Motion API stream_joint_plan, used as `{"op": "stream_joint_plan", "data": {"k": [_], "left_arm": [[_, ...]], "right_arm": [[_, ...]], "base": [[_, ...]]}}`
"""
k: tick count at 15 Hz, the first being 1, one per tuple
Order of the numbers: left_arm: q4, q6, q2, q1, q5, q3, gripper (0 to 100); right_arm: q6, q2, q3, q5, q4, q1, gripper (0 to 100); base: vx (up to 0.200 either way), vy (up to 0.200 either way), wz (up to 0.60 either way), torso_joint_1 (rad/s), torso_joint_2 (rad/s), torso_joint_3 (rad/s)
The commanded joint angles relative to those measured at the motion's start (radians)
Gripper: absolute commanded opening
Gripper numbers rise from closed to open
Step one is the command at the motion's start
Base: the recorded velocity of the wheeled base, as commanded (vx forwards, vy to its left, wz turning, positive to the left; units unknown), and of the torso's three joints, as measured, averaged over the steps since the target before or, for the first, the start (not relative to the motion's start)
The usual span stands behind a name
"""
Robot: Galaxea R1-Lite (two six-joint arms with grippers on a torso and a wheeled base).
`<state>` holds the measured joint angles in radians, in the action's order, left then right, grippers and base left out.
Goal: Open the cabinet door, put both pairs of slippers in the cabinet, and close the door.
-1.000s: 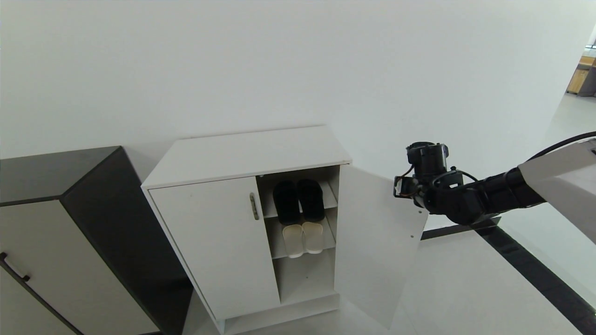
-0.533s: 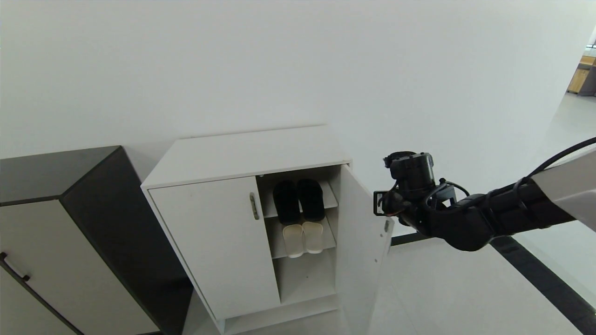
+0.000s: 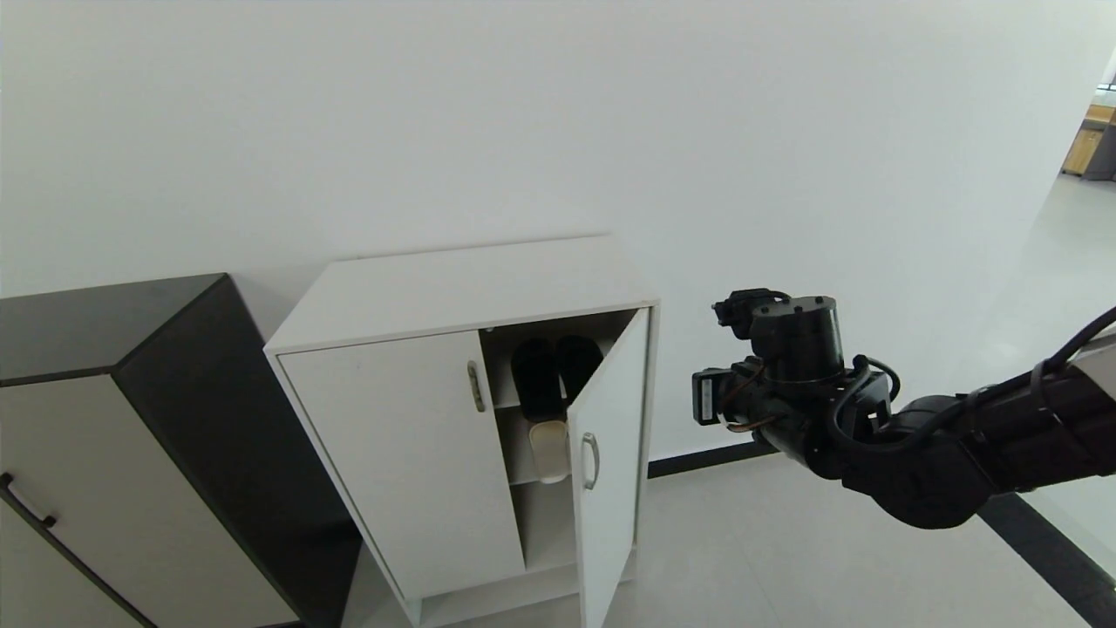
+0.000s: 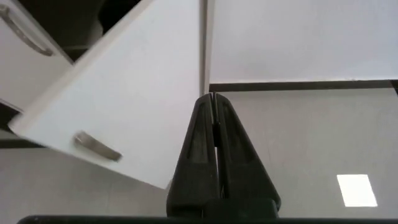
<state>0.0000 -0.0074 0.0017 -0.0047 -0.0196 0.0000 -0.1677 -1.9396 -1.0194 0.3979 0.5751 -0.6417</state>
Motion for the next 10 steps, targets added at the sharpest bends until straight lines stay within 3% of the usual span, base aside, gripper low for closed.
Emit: {"op": "stream_joint_plan", "data": {"k": [1,7,10], "left_arm": [[0.0,0.0,0.0,0.0,0.0,0.0,0],[0.0,0.0,0.0,0.0,0.0,0.0,0],[0.0,-0.002,0.0,0.0,0.0,0.0,0]], "right_arm": [[-0.001,0.011,0.021,0.001,0.003,-0.016,0],[-0.003,0.013,0.051,-0.09,0.019,-0.039,0],[-0.001,0.008,0.131,-0.188,0.154,-0.039,0]], "base": [[0.0,0.0,0.0,0.0,0.0,0.0],[0.0,0.0,0.6,0.003,0.0,0.004],[0.0,0.0,0.0,0.0,0.0,0.0]]}}
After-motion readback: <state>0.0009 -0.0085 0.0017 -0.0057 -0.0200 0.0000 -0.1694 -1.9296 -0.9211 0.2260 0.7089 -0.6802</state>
